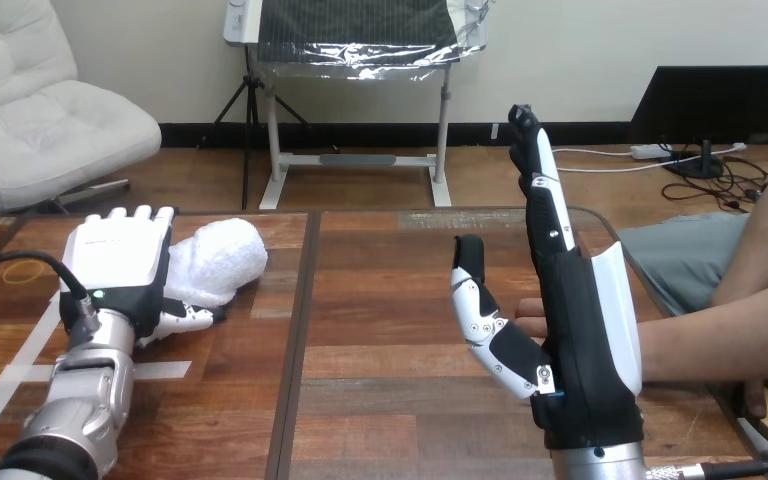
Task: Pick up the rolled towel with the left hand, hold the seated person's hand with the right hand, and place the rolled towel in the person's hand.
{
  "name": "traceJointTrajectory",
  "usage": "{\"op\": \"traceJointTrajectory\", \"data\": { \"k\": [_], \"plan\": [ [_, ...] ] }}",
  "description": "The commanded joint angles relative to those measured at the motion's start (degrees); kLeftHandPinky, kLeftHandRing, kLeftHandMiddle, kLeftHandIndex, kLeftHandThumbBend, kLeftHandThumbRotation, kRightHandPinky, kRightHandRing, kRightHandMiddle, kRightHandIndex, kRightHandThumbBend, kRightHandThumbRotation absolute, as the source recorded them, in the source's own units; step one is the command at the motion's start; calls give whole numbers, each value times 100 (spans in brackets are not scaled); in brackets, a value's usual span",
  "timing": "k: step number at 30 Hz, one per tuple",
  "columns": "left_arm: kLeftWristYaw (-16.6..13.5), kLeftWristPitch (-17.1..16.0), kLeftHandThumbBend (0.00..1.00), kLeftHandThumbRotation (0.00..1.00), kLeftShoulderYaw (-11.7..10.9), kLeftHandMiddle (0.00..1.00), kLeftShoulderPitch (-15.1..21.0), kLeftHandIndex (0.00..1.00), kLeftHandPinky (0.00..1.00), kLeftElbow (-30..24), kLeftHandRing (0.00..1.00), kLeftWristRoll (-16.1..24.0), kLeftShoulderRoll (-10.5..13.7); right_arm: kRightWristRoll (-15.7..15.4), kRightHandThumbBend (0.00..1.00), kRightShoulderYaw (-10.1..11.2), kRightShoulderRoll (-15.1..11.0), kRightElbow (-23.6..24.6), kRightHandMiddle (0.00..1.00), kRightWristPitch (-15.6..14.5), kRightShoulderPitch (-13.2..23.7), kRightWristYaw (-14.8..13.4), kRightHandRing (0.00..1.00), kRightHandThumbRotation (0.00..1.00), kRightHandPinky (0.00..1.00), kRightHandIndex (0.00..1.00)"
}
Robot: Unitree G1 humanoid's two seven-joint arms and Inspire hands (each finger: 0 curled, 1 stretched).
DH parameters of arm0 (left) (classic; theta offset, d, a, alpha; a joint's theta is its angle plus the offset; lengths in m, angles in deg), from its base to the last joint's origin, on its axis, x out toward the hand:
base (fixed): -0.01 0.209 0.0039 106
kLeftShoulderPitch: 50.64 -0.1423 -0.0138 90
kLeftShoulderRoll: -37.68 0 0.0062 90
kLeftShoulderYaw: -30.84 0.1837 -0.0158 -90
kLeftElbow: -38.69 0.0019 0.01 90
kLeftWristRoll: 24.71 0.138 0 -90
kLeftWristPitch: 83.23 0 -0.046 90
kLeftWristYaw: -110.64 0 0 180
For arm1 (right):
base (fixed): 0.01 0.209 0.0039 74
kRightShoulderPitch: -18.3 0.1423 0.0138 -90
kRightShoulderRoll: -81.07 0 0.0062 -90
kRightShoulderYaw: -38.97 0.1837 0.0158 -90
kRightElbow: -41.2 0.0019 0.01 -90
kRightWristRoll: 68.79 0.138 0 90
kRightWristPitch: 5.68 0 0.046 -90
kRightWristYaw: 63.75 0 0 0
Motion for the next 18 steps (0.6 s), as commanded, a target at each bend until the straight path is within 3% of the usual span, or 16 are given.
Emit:
{"op": "traceJointTrajectory", "data": {
  "k": [1,14,18],
  "plan": [
    [29,67,88,53,73,94,552,94,96,103,95,-28,-37,83,0,107,149,152,100,-28,232,27,100,0,100,100],
    [-11,167,86,49,134,93,692,92,95,372,94,-79,-139,94,0,107,172,225,100,-119,190,78,100,0,100,100],
    [-35,329,85,49,189,93,753,92,94,473,93,-19,-200,89,0,110,158,244,100,-134,191,98,100,0,100,100]
  ]
}}
